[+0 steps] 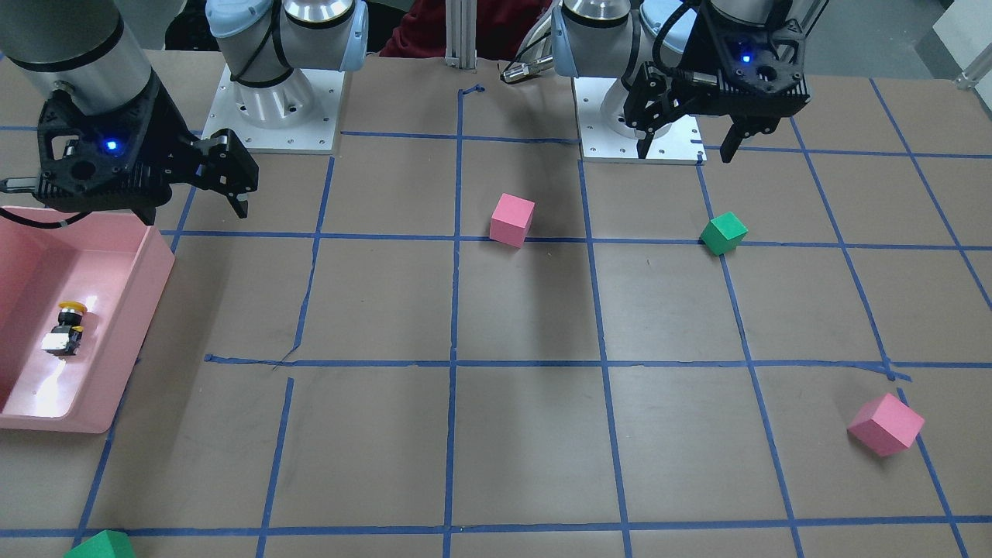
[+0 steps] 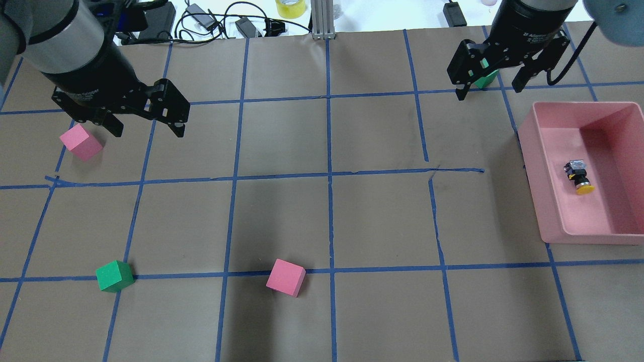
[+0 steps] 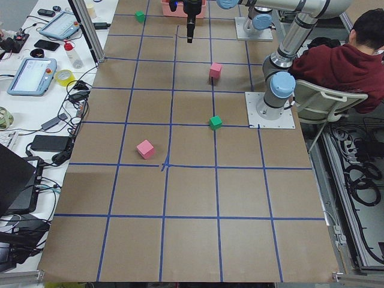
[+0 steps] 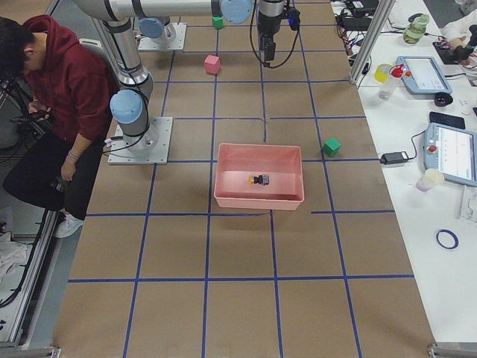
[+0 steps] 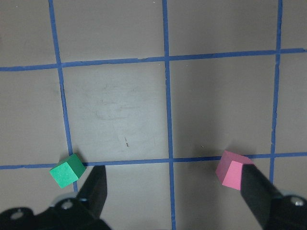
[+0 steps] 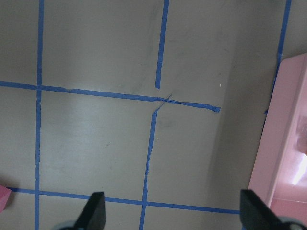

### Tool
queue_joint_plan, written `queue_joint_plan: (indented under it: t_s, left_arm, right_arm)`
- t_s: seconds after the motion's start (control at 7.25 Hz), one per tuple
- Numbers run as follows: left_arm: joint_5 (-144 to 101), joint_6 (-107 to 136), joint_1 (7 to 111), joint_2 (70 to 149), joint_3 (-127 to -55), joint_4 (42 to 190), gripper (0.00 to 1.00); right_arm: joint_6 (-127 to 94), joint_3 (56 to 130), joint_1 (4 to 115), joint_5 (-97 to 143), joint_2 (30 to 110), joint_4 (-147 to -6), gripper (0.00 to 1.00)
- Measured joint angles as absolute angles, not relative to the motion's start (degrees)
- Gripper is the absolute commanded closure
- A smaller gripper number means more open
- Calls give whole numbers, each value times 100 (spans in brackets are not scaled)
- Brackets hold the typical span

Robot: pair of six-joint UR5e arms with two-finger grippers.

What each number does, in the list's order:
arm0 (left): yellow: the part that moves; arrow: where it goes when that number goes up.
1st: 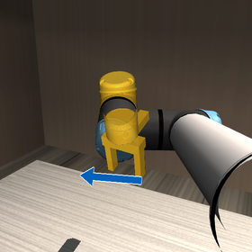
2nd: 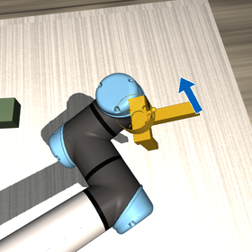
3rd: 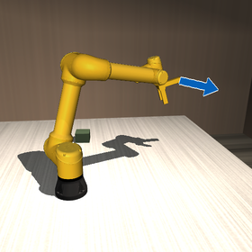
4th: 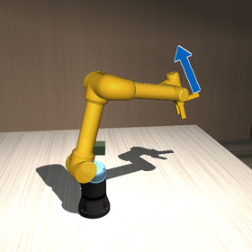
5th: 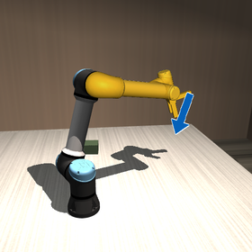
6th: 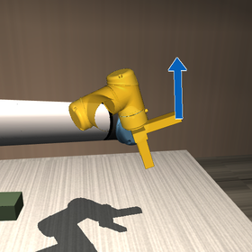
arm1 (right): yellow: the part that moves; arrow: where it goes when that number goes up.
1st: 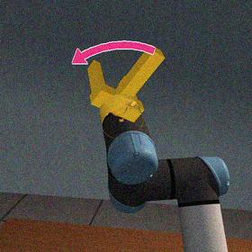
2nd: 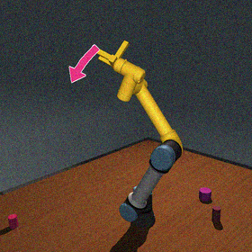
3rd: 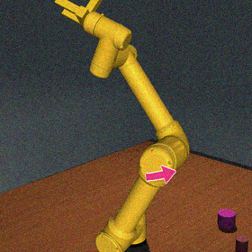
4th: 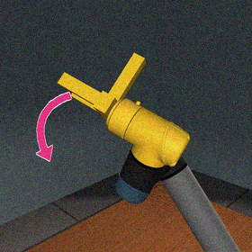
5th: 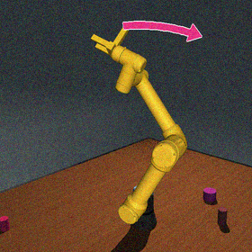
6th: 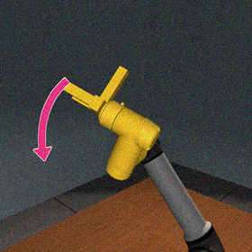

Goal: Align button upright
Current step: 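Move the right gripper toward the pink bin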

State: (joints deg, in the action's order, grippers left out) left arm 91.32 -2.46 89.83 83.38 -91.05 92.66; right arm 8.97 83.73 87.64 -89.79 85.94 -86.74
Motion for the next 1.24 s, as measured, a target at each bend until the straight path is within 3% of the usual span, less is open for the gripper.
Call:
queue_joint_plan:
  t_s: [1.24]
  left_arm:
    - [9139,-255,8982,8332,-9114,9270,0]
  right_arm:
    - [916,8317,8684,-8998,8582,-8346,0]
